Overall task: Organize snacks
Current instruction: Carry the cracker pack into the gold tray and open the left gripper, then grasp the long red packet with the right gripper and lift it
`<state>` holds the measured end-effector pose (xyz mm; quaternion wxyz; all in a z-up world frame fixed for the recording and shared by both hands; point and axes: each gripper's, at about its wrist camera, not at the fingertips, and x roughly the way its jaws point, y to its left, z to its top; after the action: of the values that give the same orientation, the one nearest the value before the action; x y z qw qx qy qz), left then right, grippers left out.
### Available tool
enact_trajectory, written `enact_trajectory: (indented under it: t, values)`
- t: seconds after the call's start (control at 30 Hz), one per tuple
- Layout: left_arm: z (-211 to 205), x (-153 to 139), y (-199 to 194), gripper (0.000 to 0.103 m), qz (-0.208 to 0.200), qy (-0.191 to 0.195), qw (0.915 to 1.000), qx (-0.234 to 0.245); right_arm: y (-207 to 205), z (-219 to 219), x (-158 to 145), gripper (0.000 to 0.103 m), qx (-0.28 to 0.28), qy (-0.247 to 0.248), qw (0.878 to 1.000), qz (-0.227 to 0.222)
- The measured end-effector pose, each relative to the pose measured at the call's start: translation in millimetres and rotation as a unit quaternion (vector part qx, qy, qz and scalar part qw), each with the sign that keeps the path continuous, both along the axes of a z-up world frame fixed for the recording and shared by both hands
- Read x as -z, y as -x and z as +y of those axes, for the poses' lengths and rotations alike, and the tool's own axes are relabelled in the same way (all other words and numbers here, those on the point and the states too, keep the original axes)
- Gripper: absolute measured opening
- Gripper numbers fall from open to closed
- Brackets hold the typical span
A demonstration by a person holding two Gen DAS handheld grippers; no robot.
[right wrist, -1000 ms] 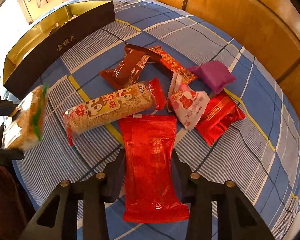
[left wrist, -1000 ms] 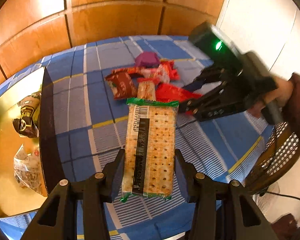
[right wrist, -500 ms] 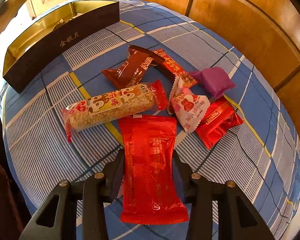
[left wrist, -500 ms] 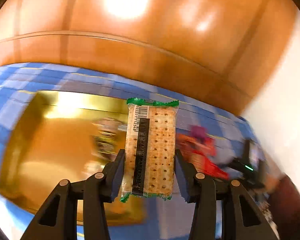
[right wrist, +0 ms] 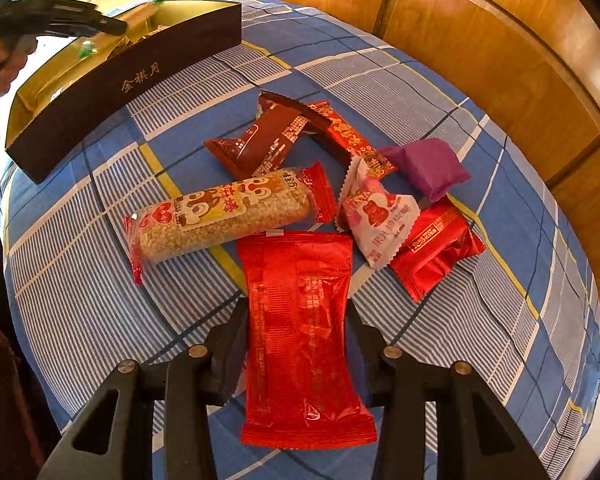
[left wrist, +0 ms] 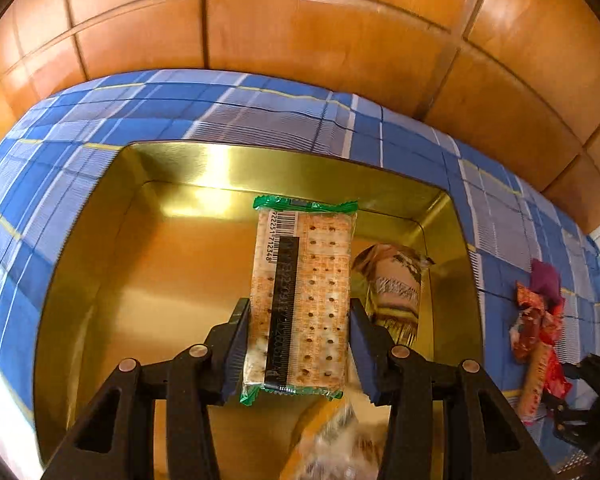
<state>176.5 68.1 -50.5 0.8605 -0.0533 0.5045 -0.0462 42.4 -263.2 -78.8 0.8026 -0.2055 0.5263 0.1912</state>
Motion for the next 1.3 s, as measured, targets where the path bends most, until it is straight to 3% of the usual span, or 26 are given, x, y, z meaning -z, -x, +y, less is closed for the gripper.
enact_trajectory:
  t: [0.07, 0.17, 0.27, 0.47, 0.73, 1.0, 1.3]
  values:
    - [-4.5, 5.9, -9.2, 0.047, -0.004, -0.016, 0.9998, 0.005, 0.2, 0.1, -0.2, 0.044, 0.000, 0.000, 1.000, 0.000]
    - [-5.8, 16.3, -20.7, 0.049, 0.012, -0.010, 0.9998, 0.010, 0.2, -0.2, -0.2, 0.044, 0.000, 0.000, 1.000, 0.000]
    - [-6.4, 10.1, -17.8, 0.060, -0.008, -0.023, 0.9997, 0.003, 0.1, -0.6, -0.4, 0.044, 0.002, 0.000, 1.000, 0.000]
    - [-6.5, -14.6, 25.2, 0.060, -0.058, -0.035, 0.9973, -0.029, -3.6, -3.4, 0.8, 0.044, 0.002, -0.001, 1.000, 0.001]
    - [-24.0, -30.8, 89.4, 0.061, -0.103, -0.039, 0.9939, -0.011, -2.9, -3.1, 1.7, 0.044, 0.003, 0.000, 1.000, -0.003]
    - [-33.0, -31.7, 123.8, 0.061, -0.107, -0.045, 0.9932, 0.004, -2.0, -6.1, 1.6, 0.045, 0.009, -0.007, 1.000, -0.001]
    - [-35.8, -26.8, 136.2, 0.061, -0.101, -0.044, 0.9939, 0.010, -3.3, -6.7, 2.8, 0.045, 0.011, -0.010, 1.000, -0.003]
